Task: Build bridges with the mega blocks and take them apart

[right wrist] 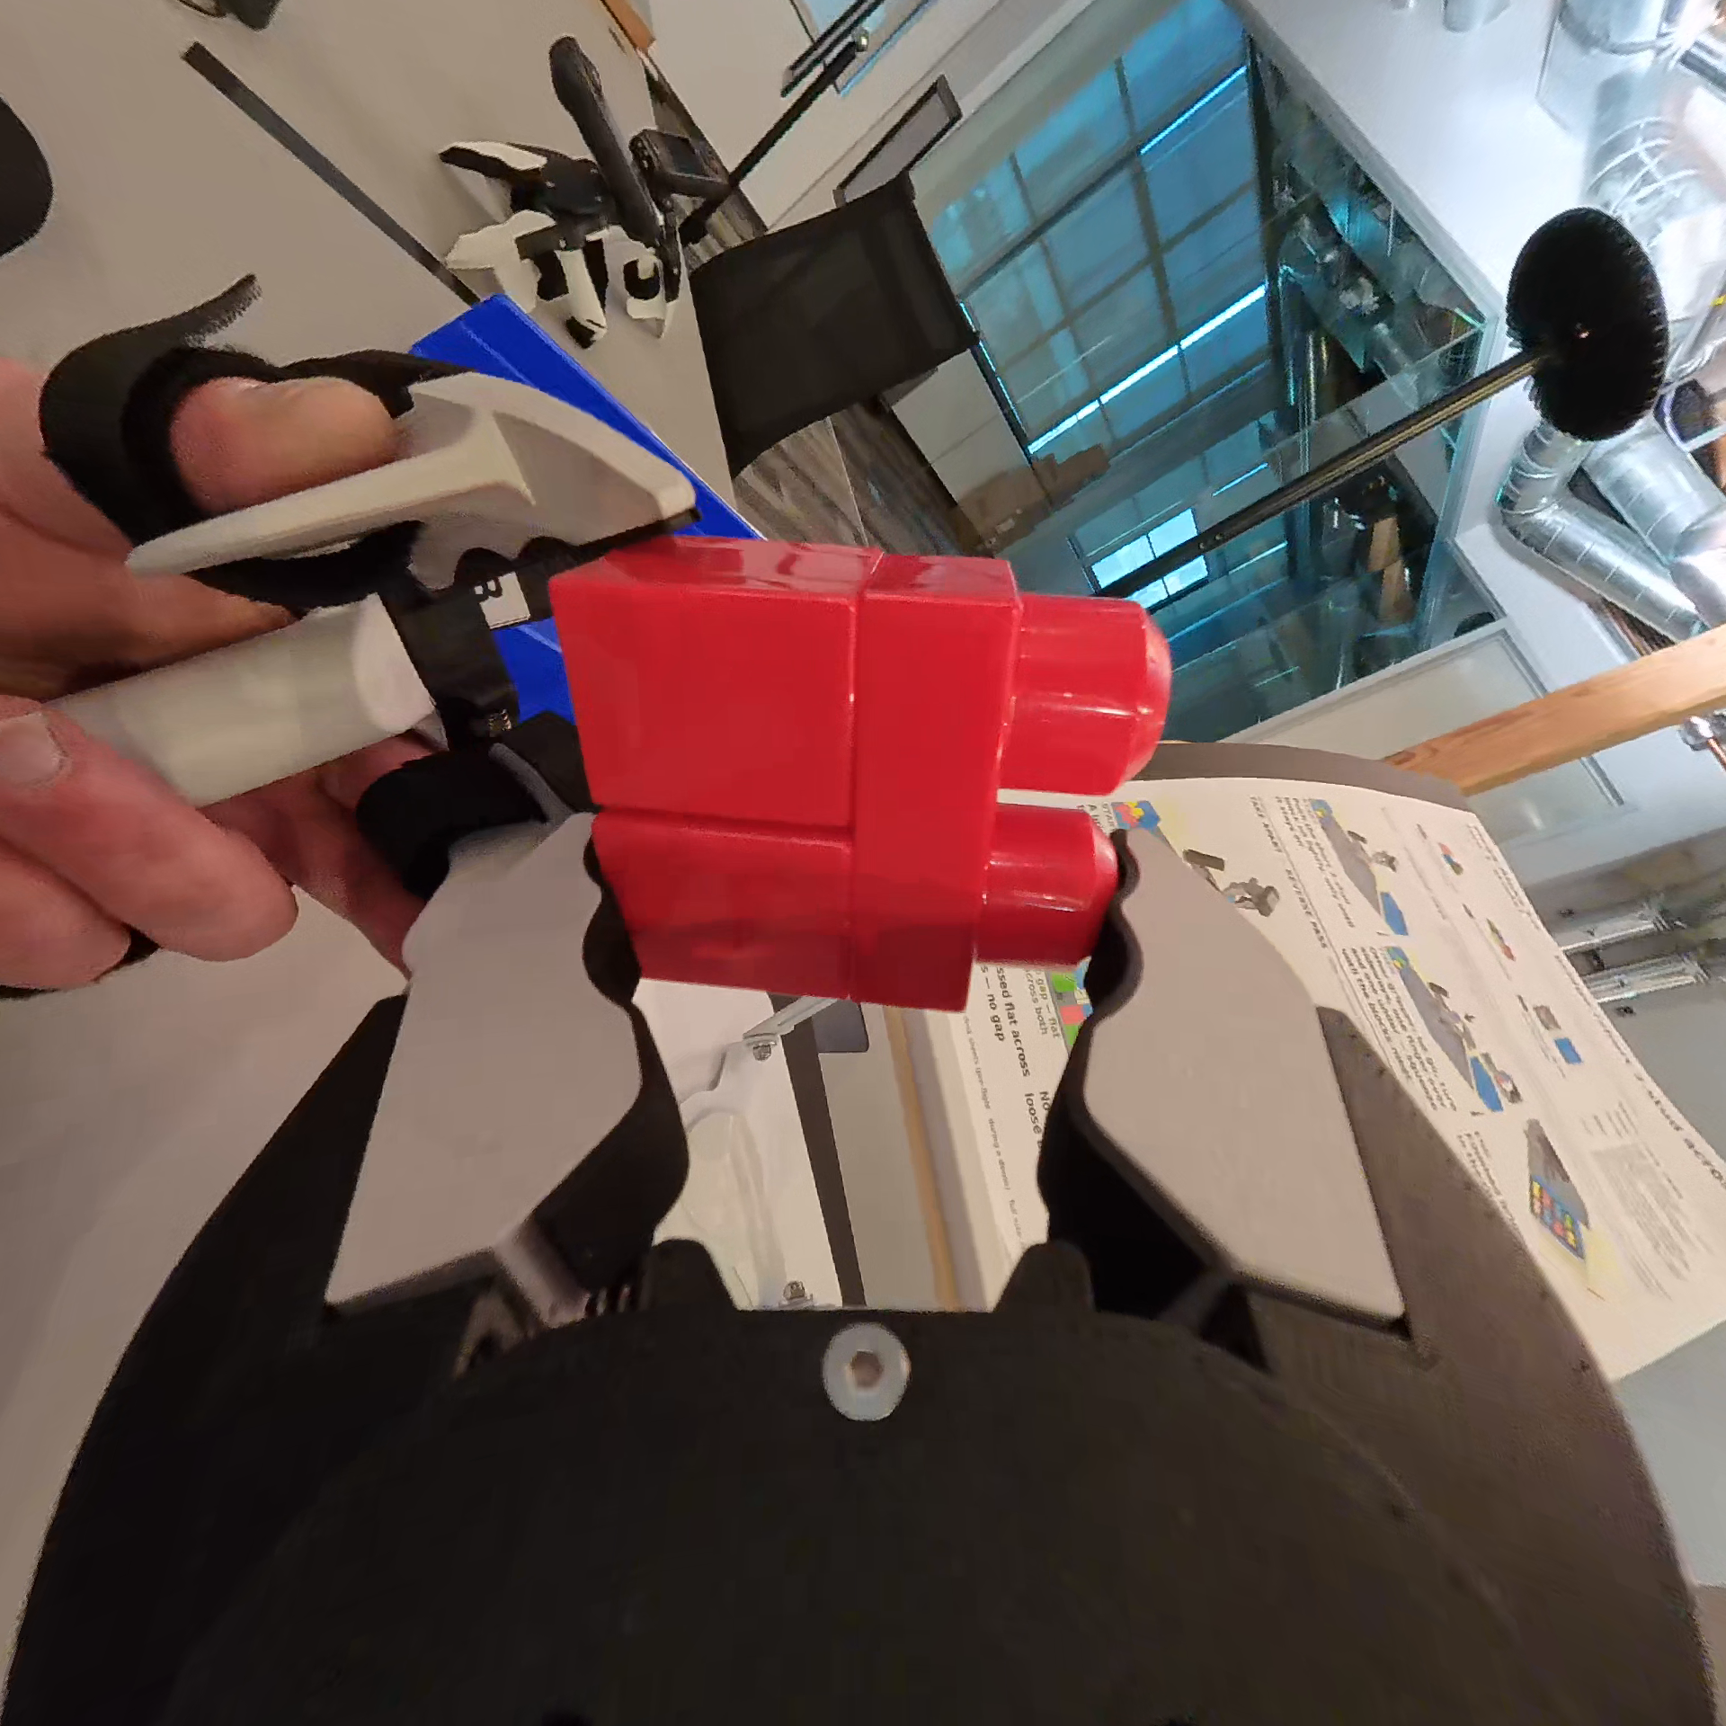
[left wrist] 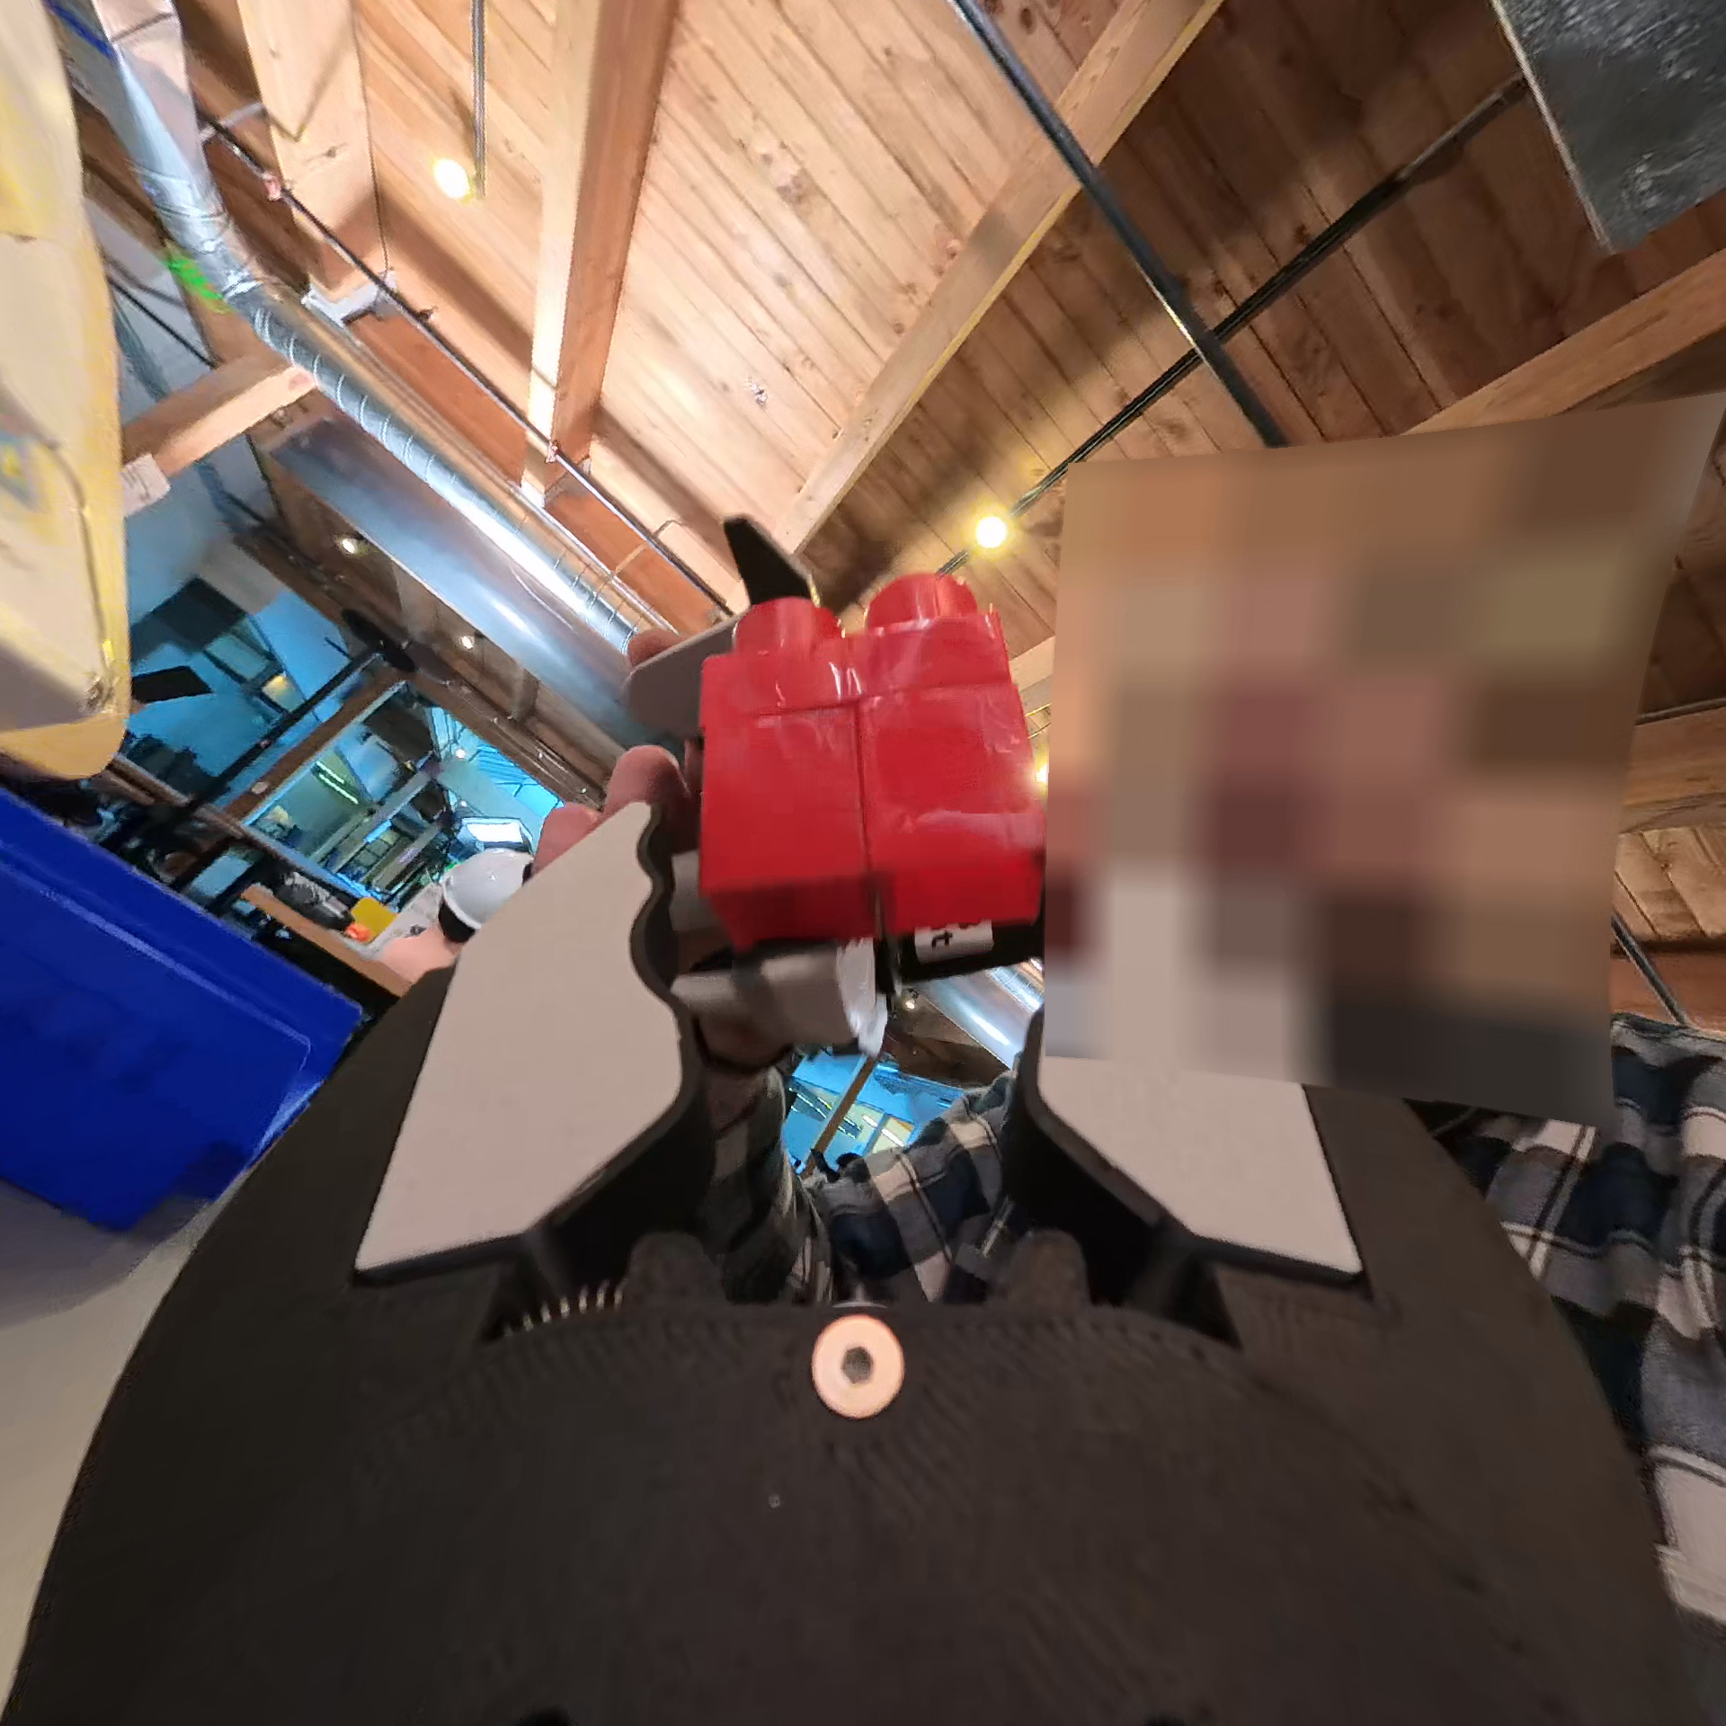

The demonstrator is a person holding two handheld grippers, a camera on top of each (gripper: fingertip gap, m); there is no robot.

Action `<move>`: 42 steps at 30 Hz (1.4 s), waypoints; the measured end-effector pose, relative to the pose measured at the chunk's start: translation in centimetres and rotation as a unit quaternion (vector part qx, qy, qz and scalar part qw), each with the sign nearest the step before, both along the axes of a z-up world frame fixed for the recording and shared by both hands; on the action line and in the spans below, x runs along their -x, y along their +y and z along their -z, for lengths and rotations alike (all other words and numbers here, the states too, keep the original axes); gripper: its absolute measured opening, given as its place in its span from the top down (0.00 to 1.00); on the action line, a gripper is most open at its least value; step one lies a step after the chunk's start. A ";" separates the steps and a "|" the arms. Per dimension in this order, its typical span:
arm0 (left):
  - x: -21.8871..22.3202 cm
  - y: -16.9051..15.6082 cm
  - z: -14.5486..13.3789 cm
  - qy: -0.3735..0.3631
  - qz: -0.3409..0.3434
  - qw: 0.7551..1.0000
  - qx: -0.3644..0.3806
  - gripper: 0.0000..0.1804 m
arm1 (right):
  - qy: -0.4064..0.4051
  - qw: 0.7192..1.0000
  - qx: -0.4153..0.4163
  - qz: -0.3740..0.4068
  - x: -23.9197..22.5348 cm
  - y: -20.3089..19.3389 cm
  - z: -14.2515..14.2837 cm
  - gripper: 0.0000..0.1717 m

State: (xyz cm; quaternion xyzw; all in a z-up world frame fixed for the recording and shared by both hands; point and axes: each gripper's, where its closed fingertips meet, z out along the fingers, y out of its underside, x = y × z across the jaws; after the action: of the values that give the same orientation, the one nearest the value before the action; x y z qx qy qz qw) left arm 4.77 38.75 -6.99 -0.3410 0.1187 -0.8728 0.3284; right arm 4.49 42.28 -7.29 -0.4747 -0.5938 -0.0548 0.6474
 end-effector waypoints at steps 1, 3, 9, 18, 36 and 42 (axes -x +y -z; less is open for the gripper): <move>0.0 -0.1 0.3 0.002 0.002 1.000 0.001 0.58 | -0.003 1.000 0.003 -0.004 0.1 -0.1 0.2 0.43; -0.2 -0.5 0.5 0.006 0.007 1.000 -0.006 0.57 | -0.009 1.000 0.010 -0.023 0.3 -0.3 0.5 0.43; -1.1 -2.2 0.3 0.013 0.049 0.998 -0.044 0.56 | -0.057 0.996 0.021 -0.064 0.8 -1.0 1.5 0.43; -0.8 -1.6 0.4 -0.017 0.019 0.999 -0.034 0.58 | -0.063 0.996 -0.017 -0.053 1.1 -0.9 1.3 0.42; -1.1 -2.2 1.3 -0.012 0.024 0.999 -0.027 0.57 | -0.126 0.991 0.024 -0.027 0.9 -1.4 2.4 0.46; -0.9 -1.5 1.3 -0.006 -0.008 1.000 -0.014 0.58 | -0.123 0.992 0.015 0.005 1.0 -0.8 2.4 0.46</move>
State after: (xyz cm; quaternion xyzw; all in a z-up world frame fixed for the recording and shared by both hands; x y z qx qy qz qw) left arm 5.65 37.24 -8.31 -0.3319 0.1260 -0.8705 0.3408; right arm 3.44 41.44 -9.65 -0.4772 -0.6674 -0.1069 0.5617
